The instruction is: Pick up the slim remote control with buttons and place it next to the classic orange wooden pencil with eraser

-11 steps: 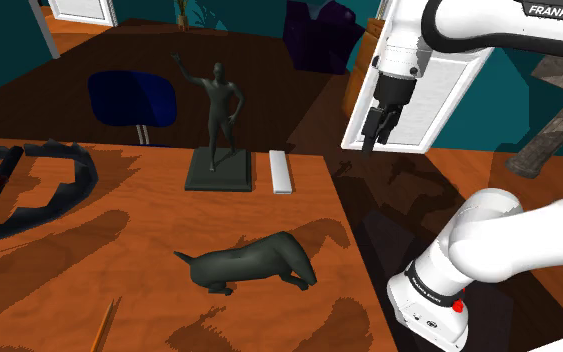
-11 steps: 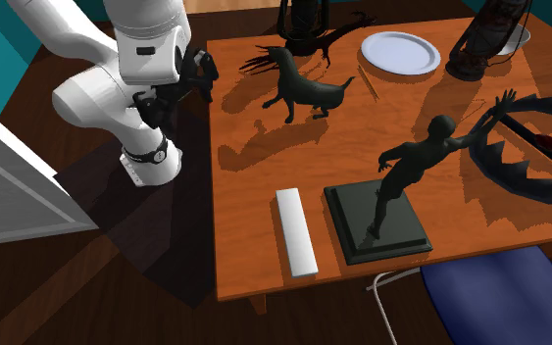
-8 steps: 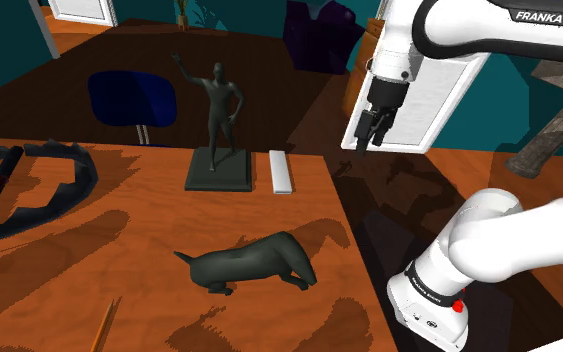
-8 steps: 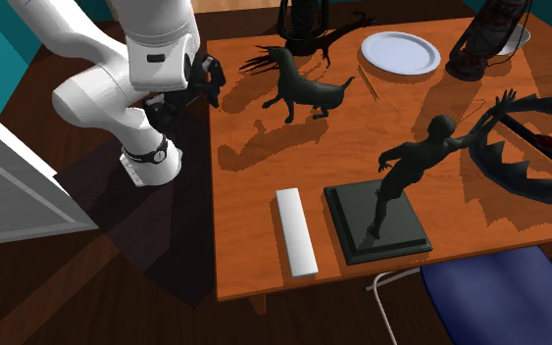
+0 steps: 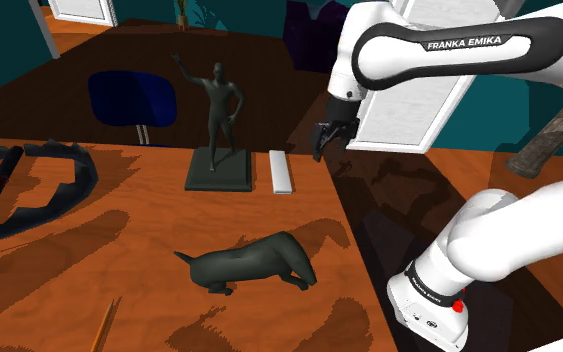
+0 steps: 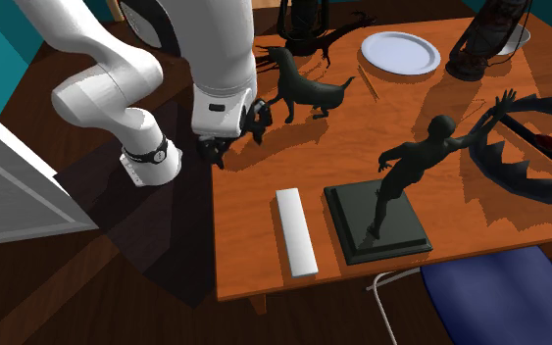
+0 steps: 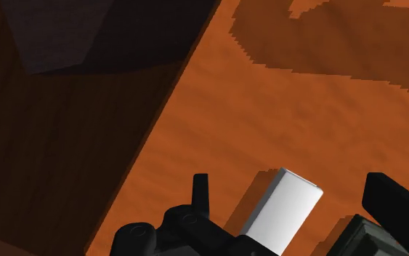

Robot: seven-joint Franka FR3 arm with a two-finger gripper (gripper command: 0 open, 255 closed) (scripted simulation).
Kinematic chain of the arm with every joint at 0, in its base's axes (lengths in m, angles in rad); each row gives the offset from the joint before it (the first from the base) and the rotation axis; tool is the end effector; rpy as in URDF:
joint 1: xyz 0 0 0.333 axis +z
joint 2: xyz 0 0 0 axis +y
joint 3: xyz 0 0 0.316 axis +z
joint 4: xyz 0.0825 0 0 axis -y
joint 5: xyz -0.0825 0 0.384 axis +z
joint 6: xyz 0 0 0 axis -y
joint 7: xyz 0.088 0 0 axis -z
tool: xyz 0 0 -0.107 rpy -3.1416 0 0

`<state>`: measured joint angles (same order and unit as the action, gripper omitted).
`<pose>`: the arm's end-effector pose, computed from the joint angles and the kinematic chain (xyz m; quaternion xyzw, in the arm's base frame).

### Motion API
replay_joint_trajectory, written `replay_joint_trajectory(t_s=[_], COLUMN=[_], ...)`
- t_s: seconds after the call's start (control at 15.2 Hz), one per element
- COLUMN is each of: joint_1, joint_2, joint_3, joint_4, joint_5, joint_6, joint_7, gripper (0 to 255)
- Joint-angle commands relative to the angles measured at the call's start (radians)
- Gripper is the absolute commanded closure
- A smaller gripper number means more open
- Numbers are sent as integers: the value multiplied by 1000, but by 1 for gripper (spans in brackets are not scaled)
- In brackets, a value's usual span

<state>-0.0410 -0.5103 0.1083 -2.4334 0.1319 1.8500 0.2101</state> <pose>0.3856 0.0388 0.4797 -0.9937 0.0995 0.0416 0.0311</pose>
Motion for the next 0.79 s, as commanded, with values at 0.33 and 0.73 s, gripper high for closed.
replay_joint_trajectory(t_s=[0.33,0.73], joint_1=[-39,-67], joint_2=[245,474], joint_3=[70,97], joint_4=[71,193], joint_5=[-41,-132], joint_6=[216,346], joint_7=[197,384], gripper=[0,0])
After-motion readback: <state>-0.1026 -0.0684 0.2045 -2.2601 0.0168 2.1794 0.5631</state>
